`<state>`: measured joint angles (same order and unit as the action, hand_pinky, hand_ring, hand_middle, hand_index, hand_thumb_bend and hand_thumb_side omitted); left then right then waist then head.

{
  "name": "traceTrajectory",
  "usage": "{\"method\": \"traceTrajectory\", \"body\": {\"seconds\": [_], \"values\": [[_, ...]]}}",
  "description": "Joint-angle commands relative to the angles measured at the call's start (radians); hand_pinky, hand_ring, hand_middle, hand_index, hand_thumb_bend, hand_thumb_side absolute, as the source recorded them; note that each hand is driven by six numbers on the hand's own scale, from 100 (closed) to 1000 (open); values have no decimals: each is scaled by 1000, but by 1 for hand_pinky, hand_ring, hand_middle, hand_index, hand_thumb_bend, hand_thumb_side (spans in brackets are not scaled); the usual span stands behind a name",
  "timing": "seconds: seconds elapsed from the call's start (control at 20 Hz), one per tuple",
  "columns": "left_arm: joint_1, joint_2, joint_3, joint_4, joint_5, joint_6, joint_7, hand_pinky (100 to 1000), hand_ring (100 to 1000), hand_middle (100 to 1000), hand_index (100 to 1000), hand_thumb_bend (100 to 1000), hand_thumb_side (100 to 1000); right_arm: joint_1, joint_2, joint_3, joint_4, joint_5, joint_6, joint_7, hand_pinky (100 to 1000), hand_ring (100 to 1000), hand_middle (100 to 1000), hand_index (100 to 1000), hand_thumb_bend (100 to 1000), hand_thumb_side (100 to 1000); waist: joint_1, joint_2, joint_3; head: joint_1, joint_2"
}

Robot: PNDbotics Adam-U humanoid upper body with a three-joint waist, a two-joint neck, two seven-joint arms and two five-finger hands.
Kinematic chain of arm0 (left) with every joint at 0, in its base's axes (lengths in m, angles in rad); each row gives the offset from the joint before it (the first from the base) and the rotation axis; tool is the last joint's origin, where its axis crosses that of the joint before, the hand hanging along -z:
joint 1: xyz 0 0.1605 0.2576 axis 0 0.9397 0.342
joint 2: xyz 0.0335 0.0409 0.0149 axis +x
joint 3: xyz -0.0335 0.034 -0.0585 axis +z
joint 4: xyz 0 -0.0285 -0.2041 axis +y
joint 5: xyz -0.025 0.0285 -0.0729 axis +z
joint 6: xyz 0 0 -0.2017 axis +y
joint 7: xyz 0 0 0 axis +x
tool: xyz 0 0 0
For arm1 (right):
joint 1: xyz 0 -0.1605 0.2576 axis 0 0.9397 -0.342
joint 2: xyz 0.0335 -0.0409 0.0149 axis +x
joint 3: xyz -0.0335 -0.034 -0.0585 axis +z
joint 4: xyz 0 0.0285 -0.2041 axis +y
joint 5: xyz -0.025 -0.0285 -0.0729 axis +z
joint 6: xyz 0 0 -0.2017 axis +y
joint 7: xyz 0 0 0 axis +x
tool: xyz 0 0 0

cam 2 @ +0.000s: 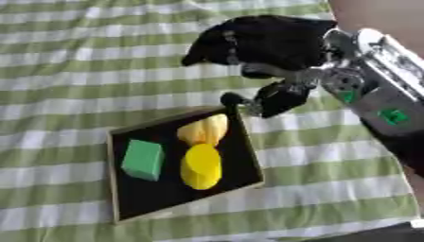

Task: Pick up objects on the table and place them in the box.

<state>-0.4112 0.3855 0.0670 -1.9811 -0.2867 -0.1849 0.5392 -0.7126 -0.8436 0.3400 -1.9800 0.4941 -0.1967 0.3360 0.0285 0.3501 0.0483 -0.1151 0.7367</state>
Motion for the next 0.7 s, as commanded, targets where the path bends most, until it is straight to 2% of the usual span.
{"method": "traceTrajectory", "body": {"seconds": [0.05,0.45,0.5,0.55,0.65,0.7], "values": [[-5,20,14,-19,-4,0,4,852,850,796,931,100,500,-5,-33,-92,-20,-96,1,-90,909,927,852,945,100,100,0,-25,-2,12,-13],[-5,36,20,-19,-13,-3,16,852,849,797,930,100,487,74,-64,-259,-20,-313,-26,-322,902,891,800,888,100,100,2,-19,-4,24,-7],[-4,39,21,-19,-15,-4,18,852,850,797,930,100,486,89,-69,-274,-20,-340,-32,-357,901,881,793,876,100,378,2,-18,-4,25,-6],[-3,42,21,-19,-16,-5,20,852,849,797,930,100,484,104,-72,-288,-20,-366,-36,-391,901,875,781,869,100,286,2,-16,-5,25,-5],[-1,48,23,-19,-17,-6,25,852,849,797,929,100,482,137,-75,-312,-20,-417,-42,-451,907,864,768,854,100,462,3,-13,-6,26,-6],[0,50,23,-19,-18,-7,28,852,849,797,929,100,481,154,-74,-323,-20,-441,-46,-477,909,863,766,853,100,489,4,-12,-7,27,-6]]}}
